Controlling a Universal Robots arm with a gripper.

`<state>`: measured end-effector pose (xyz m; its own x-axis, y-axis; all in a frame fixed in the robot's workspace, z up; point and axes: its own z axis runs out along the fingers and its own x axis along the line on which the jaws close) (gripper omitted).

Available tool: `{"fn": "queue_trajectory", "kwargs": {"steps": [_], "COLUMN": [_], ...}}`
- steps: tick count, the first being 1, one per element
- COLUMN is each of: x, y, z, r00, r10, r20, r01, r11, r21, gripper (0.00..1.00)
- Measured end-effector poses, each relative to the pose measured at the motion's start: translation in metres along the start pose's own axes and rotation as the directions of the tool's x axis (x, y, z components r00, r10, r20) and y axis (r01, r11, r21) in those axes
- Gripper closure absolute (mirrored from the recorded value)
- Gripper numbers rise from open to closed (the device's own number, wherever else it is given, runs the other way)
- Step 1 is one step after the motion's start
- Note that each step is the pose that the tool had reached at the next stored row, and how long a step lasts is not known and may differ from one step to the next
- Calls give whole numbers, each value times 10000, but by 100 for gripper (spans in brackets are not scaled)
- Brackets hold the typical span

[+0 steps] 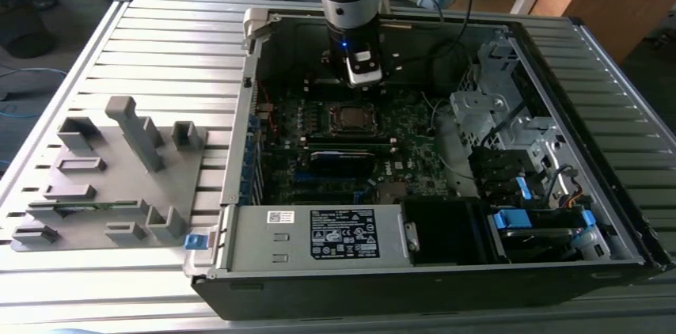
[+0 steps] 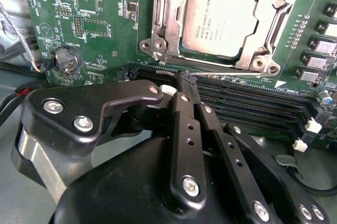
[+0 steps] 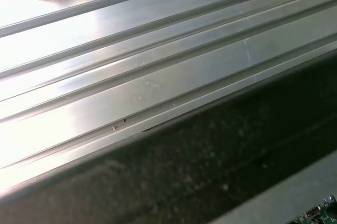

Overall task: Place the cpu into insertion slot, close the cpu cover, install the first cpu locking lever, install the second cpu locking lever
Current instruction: 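Install the first cpu locking lever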

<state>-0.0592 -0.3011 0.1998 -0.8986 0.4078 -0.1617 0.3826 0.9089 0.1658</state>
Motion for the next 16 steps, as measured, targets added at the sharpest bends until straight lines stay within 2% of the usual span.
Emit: {"fn": "queue_trajectory", "kwargs": {"steps": [16], "x": [0], "y": [-23], "z": [23], "r00": [10000], "r10": [-1], "r20": [3], "r01": [1], "r11": [10000], "r21": [5], "gripper": [89]}}
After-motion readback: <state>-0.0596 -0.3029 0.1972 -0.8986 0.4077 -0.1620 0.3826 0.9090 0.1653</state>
